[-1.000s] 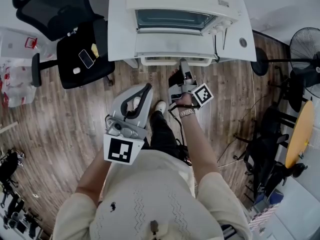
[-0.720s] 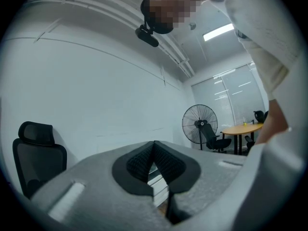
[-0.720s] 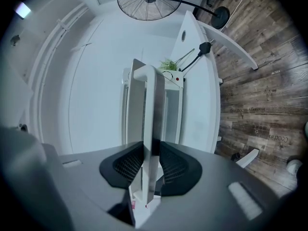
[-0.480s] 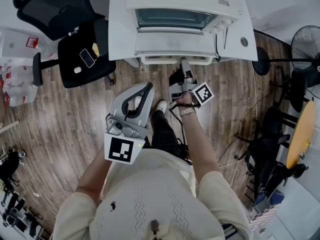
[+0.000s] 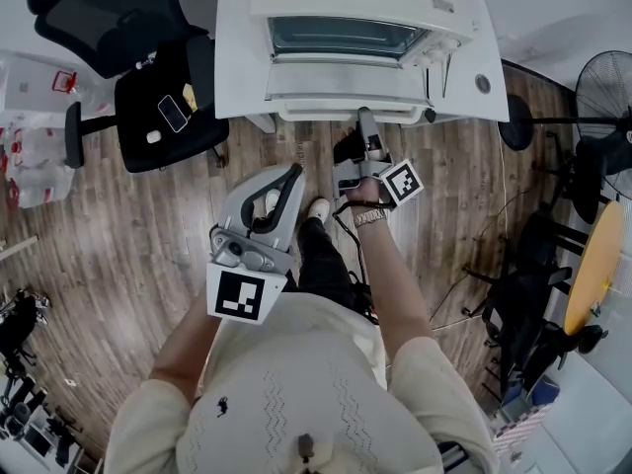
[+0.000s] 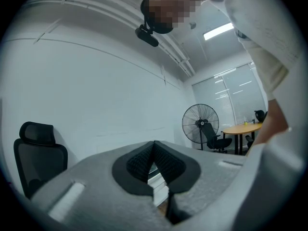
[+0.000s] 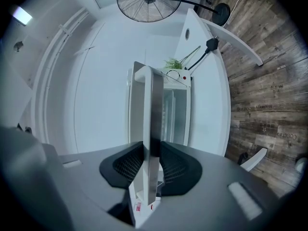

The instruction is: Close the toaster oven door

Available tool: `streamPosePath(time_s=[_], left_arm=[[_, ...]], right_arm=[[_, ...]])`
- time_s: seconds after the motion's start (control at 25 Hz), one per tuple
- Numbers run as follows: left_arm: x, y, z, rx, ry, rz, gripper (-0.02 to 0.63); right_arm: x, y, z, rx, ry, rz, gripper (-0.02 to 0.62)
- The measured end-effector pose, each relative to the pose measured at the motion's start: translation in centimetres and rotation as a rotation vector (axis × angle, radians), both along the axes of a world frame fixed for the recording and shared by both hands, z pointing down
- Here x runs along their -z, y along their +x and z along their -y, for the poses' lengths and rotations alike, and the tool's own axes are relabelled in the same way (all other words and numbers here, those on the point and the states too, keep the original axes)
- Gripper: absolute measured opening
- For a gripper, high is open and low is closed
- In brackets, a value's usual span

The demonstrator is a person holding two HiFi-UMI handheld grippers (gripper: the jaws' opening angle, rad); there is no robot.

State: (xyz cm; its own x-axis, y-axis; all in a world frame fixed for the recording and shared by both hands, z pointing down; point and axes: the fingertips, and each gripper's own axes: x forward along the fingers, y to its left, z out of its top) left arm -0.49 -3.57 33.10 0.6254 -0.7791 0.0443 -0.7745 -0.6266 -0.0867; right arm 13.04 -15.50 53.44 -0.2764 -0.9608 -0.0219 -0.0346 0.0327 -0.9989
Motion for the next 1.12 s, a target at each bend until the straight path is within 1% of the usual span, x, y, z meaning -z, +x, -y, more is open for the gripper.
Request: streamPosePath(time_s=[0.2,0.52,0.76,1.12], left_arm=[[0.2,-0.1,0.0,0.001,0.003,0.002,0.003],[0.6,-0.4,0.3,0.015,0.007,-0.007,0.004],[1.2,-0.6,0.4,0.012,0.023,-0.008,0.003],[1.7,-1.4,0.5,0.024,0.023,-0.011,0.003]], right_arm=[[0.2,0.0,0.1,-0.005,0.007,0.02,0.117],[1.1,0.1,1.1,-0.035,-0.035,0.019,0.117],[1.8,0.1,1.7,-0.043,-0.038,0.022,0.117],[2.6,0.1,2.5,-0.048,-0.041,0.012,0.117]])
